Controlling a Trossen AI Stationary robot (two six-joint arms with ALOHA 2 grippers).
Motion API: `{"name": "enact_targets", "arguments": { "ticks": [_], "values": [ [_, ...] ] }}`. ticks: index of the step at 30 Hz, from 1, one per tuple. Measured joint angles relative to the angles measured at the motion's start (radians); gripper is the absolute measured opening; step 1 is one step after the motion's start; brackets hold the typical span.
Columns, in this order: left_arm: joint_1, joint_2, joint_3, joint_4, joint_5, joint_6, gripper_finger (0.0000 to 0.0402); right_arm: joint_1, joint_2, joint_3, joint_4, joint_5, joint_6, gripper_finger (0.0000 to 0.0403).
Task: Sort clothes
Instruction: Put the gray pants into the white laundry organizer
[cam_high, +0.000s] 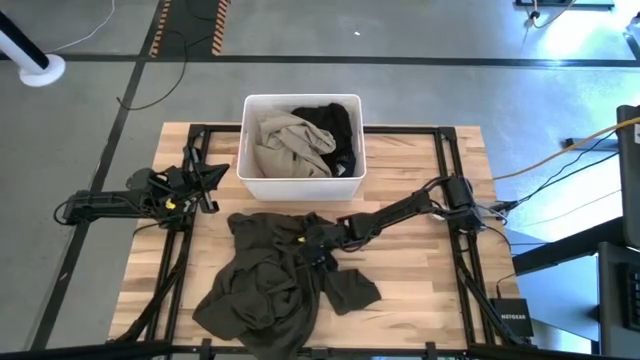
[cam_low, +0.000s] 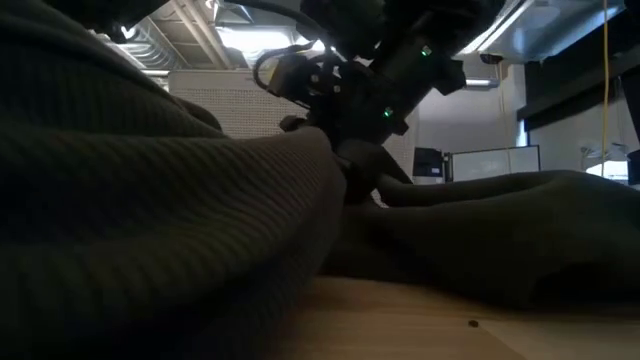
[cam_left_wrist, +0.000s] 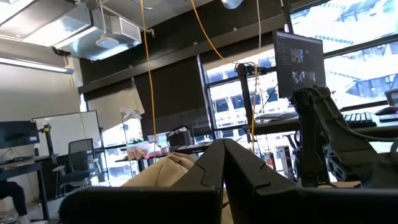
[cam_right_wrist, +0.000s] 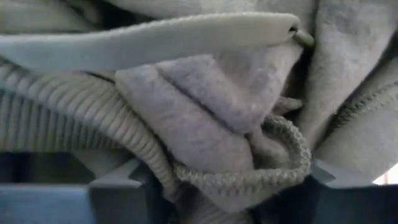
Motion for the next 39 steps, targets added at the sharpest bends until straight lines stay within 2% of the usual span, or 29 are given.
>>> {"name": "enact_targets", "arguments": {
  "ticks": [3, 8, 10, 14, 18, 32, 39],
  "values": [
    [0.000, 0.000, 0.000, 0.000, 0.000, -0.001, 0.0000, 0.000, 0.001, 0.022, -0.056, -0.002, 0.074, 0.0181],
    [0.000, 0.000, 0.000, 0.001, 0.000, -0.002, 0.0000, 0.001, 0.003, 0.055, -0.104, -0.004, 0.184, 0.0051],
    [0.000, 0.000, 0.000, 0.001, 0.000, -0.006, 0.0000, 0.007, 0.005, 0.079, -0.127, -0.005, 0.201, 0.0024],
    [0.000, 0.000, 0.000, 0.000, 0.000, -0.005, 0.0000, 0.014, -0.001, 0.126, -0.173, 0.011, 0.266, 0.0032],
    [0.000, 0.000, 0.000, 0.000, 0.000, -0.008, 0.0000, 0.020, -0.040, 0.146, -0.185, -0.016, 0.288, 0.0025],
    [0.000, 0.000, 0.000, 0.000, 0.000, -0.014, 0.0000, 0.021, -0.298, 0.150, -0.124, 0.001, 0.375, 0.0025],
    [0.000, 0.000, 0.000, 0.000, 0.000, -0.014, 0.0000, 0.021, -0.431, 0.150, -0.023, 0.003, 0.399, 0.0025]
  ]
}}
